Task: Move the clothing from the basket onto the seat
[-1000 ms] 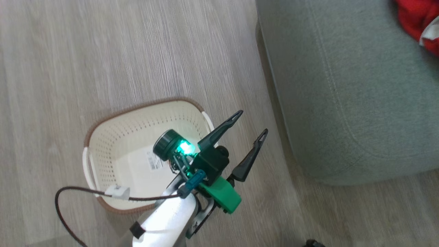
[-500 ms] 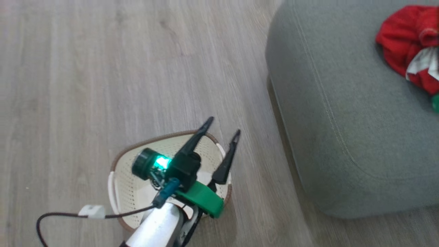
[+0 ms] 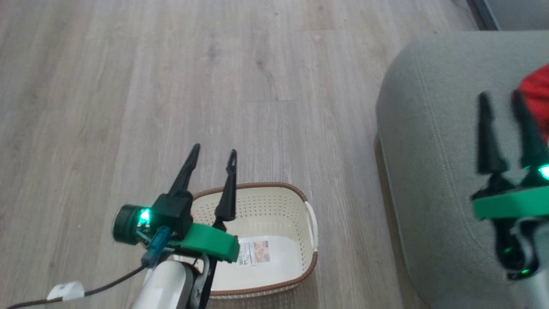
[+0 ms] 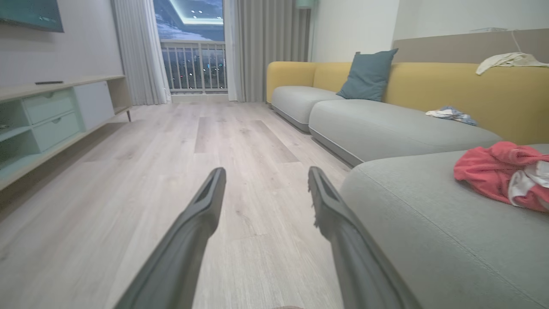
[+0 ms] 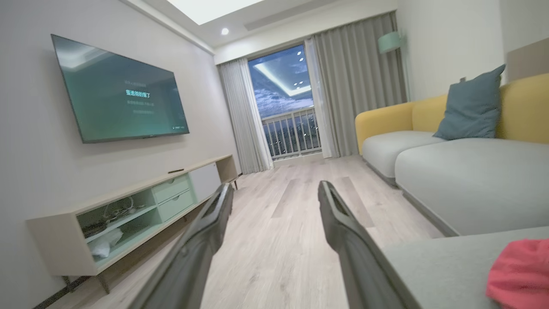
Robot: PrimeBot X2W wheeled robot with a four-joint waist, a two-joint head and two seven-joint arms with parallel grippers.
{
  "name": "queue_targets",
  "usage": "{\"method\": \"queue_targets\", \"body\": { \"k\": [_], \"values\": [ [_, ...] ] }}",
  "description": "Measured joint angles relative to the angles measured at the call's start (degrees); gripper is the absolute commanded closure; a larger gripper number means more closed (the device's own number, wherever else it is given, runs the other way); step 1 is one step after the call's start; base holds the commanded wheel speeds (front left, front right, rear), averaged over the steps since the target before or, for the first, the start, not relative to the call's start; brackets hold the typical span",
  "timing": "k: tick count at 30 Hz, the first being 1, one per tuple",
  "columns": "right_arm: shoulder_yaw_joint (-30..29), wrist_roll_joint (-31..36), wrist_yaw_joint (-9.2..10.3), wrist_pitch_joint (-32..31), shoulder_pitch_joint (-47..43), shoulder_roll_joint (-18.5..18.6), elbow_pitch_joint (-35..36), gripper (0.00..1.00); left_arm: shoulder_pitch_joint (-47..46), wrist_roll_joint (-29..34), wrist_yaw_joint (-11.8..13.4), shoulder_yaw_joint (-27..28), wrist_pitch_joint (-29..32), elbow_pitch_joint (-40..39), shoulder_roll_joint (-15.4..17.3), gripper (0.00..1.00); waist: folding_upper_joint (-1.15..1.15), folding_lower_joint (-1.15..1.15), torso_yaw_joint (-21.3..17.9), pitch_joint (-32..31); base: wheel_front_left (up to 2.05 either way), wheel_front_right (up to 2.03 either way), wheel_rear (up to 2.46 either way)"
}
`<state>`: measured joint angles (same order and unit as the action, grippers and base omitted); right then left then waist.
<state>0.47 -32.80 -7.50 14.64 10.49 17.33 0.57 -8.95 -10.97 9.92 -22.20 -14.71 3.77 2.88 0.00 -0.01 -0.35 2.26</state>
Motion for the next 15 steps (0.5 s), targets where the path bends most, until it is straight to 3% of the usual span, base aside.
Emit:
{"method": "queue_targets", "body": {
  "k": [7,15],
  "values": [
    [2.32,4.09,0.0,-0.01,-3.48,-6.22,-1.64,0.0,3.11,1.3,2.65,2.63,0.0,-0.08,0.01,0.0,0.0,0.0,3.67,-1.36,0.0,0.0,0.0],
    [2.91,5.37,0.0,-0.01,-7.59,-9.65,-3.7,0.0,4.44,0.36,3.45,3.46,0.0,-0.66,0.01,0.0,0.0,0.0,6.57,-1.53,0.0,0.0,0.0]
  ]
}}
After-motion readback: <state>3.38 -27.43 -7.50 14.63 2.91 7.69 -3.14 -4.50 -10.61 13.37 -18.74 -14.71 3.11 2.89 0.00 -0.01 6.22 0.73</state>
